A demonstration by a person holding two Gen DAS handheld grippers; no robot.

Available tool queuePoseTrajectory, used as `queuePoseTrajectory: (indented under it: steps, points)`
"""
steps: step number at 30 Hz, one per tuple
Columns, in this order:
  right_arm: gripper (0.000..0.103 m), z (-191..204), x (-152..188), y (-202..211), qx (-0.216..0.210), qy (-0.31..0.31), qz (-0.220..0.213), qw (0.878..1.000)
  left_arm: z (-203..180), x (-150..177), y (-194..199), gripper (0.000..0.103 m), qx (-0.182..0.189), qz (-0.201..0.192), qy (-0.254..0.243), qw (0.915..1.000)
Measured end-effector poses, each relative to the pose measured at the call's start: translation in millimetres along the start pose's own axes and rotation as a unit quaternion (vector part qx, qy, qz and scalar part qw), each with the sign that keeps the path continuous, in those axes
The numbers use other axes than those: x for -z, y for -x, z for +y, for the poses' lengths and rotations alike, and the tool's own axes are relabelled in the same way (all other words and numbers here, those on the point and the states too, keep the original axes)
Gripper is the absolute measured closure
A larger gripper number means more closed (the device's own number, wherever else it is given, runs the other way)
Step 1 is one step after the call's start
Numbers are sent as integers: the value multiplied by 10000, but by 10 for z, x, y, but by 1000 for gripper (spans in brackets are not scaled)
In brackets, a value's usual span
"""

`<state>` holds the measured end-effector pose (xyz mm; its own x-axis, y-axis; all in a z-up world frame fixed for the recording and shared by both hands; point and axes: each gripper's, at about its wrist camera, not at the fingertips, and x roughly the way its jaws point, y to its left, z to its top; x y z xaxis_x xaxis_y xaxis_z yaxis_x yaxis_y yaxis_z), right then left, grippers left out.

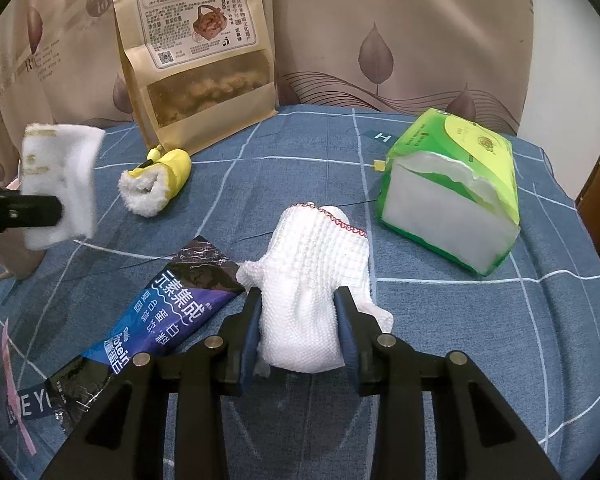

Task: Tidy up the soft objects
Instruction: 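Grasp the white sock with the left gripper and lift it while right holds the glove, then carry the white sock with the left gripper into the tin and release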

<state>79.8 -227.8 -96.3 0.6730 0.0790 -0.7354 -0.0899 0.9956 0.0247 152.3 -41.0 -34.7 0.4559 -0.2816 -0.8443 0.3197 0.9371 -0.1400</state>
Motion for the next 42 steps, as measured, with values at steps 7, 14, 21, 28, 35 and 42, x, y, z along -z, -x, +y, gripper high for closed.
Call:
queuePoseTrajectory:
  steps: [7, 14, 21, 28, 35, 42]
  points:
    - [68, -4, 0, -10, -1, 7, 4, 10000, -14, 72, 252, 90, 233, -65, 15, 9997]
    - [68, -9, 0, -14, 4, 34, 10, 10000, -27, 134, 512, 90, 299, -168, -75, 9994]
    - [68, -18, 1, -9, -11, 35, 9, 10000, 13, 181, 786, 90, 197, -301, -147, 9992]
    - [68, -12, -2, -10, -11, 36, 9, 10000, 385, 236, 1235, 90, -403, -590, -58, 9974]
    - [67, -9, -3, -8, -15, 41, 10, 10000, 1211, 441, 1640, 90, -1335, -678, 570, 9871]
    - [66, -3, -2, -7, 6, 63, 15, 10000, 2088, 762, 1940, 90, -2196, -561, 1322, 9649]
